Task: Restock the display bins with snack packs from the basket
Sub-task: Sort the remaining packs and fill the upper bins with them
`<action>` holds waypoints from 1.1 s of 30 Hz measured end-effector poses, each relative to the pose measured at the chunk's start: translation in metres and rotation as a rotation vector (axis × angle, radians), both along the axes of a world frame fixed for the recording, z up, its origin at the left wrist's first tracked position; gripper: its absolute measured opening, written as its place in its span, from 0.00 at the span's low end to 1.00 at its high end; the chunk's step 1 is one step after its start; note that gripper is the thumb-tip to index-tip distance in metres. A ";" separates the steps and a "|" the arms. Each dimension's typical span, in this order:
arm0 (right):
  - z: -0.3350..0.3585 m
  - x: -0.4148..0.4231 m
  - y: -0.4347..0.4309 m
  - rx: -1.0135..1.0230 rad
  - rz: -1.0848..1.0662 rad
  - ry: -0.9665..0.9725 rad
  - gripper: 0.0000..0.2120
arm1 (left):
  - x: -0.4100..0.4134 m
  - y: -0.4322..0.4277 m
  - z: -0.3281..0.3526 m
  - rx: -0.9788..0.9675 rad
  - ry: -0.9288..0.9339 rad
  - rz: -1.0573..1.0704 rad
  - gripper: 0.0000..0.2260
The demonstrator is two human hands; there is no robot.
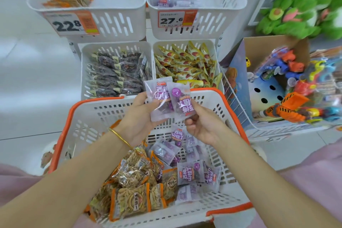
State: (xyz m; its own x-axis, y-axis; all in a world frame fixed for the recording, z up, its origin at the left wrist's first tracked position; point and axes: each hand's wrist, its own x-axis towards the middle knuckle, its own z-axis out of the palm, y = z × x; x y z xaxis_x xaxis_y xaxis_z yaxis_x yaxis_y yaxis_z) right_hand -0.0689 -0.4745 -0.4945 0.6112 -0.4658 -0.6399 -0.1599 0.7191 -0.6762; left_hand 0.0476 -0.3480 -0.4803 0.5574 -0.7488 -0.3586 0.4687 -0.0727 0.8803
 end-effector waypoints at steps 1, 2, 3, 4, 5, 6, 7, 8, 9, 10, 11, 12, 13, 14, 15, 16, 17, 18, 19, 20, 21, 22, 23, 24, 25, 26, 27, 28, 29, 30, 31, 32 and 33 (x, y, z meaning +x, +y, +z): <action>0.002 0.001 0.004 0.003 -0.006 -0.028 0.10 | -0.001 -0.001 0.001 -0.014 0.011 -0.006 0.15; 0.003 0.001 0.007 -0.022 -0.003 -0.047 0.10 | -0.002 -0.001 0.002 -0.024 0.016 -0.009 0.15; 0.003 0.003 0.009 -0.064 0.004 -0.060 0.11 | -0.003 -0.002 0.003 -0.032 0.019 -0.009 0.15; 0.004 0.004 0.010 -0.107 0.010 -0.073 0.13 | -0.003 -0.003 0.003 -0.031 0.017 -0.004 0.15; 0.005 0.005 0.011 -0.141 0.017 -0.080 0.15 | -0.004 -0.004 0.003 -0.025 0.010 0.005 0.15; 0.007 0.005 0.011 -0.168 0.026 -0.093 0.17 | -0.004 -0.005 0.002 -0.019 0.000 0.016 0.15; 0.009 0.006 0.012 -0.201 0.038 -0.108 0.17 | -0.005 -0.006 0.002 -0.020 -0.010 0.025 0.15; 0.009 0.006 0.012 -0.248 0.047 -0.123 0.15 | -0.005 -0.006 0.002 -0.027 -0.019 0.031 0.14; 0.010 0.006 0.012 -0.290 0.052 -0.135 0.13 | -0.005 -0.007 0.002 -0.035 -0.024 0.035 0.14; 0.010 0.006 0.012 -0.319 0.052 -0.142 0.12 | -0.004 -0.008 0.002 -0.036 -0.027 0.043 0.13; 0.009 0.005 0.011 -0.341 0.053 -0.133 0.11 | -0.003 -0.008 0.003 -0.033 -0.028 0.051 0.12; 0.008 0.005 0.009 -0.372 0.059 -0.107 0.11 | -0.002 -0.008 0.004 -0.027 -0.032 0.056 0.12; 0.009 0.004 0.007 -0.409 0.073 -0.076 0.10 | -0.001 -0.009 0.004 -0.019 -0.038 0.060 0.13; 0.010 0.004 0.003 -0.436 0.090 -0.062 0.09 | 0.000 -0.009 0.005 -0.009 -0.045 0.061 0.13; 0.012 0.003 -0.002 -0.445 0.103 -0.065 0.08 | 0.002 -0.009 0.006 0.004 -0.054 0.064 0.11; 0.015 0.001 -0.007 -0.451 0.120 -0.073 0.08 | 0.004 -0.010 0.006 0.013 -0.057 0.068 0.10; 0.019 -0.001 -0.012 -0.487 0.149 -0.066 0.09 | 0.006 -0.010 0.007 0.022 -0.054 0.073 0.08; 0.023 -0.002 -0.018 -0.560 0.186 -0.043 0.12 | 0.008 -0.010 0.007 0.033 -0.053 0.077 0.07; 0.026 -0.004 -0.024 -0.642 0.223 -0.019 0.15 | 0.009 -0.010 0.007 0.046 -0.056 0.074 0.08; 0.029 -0.005 -0.029 -0.714 0.246 -0.005 0.19 | 0.010 -0.010 0.006 0.060 -0.060 0.067 0.10; 0.032 -0.005 -0.032 -0.769 0.257 0.003 0.21 | 0.011 -0.010 0.006 0.070 -0.059 0.055 0.11; 0.036 -0.004 -0.034 -0.810 0.262 -0.002 0.21 | 0.009 -0.010 0.007 0.072 -0.055 0.037 0.12; 0.039 -0.002 -0.035 -0.842 0.270 -0.018 0.19 | 0.008 -0.010 0.009 0.073 -0.056 0.009 0.12; 0.042 0.000 -0.035 -0.870 0.281 -0.044 0.17 | 0.005 -0.010 0.011 0.071 -0.061 -0.029 0.12; 0.044 0.002 -0.035 -0.901 0.292 -0.074 0.14 | 0.003 -0.010 0.012 0.069 -0.066 -0.070 0.13; 0.047 0.004 -0.035 -0.932 0.302 -0.106 0.13 | 0.002 -0.010 0.013 0.071 -0.071 -0.112 0.14; 0.050 0.006 -0.034 -0.961 0.310 -0.134 0.12 | 0.000 -0.009 0.014 0.074 -0.083 -0.156 0.17; 0.052 0.008 -0.033 -0.979 0.313 -0.162 0.11 | -0.001 -0.008 0.015 0.078 -0.113 -0.196 0.20; 0.054 0.010 -0.033 -0.987 0.314 -0.190 0.11 | -0.002 -0.008 0.016 0.081 -0.161 -0.230 0.23; 0.055 0.012 -0.033 -0.986 0.308 -0.217 0.11 | -0.003 -0.008 0.017 0.090 -0.220 -0.254 0.27; 0.056 0.014 -0.032 -0.982 0.299 -0.244 0.11 | -0.004 -0.009 0.018 0.089 -0.260 -0.262 0.30; 0.056 0.017 -0.032 -0.979 0.289 -0.264 0.11 | -0.005 -0.010 0.019 0.074 -0.275 -0.247 0.33; 0.055 0.020 -0.031 -0.984 0.276 -0.272 0.11 | -0.007 -0.011 0.020 0.049 -0.268 -0.217 0.33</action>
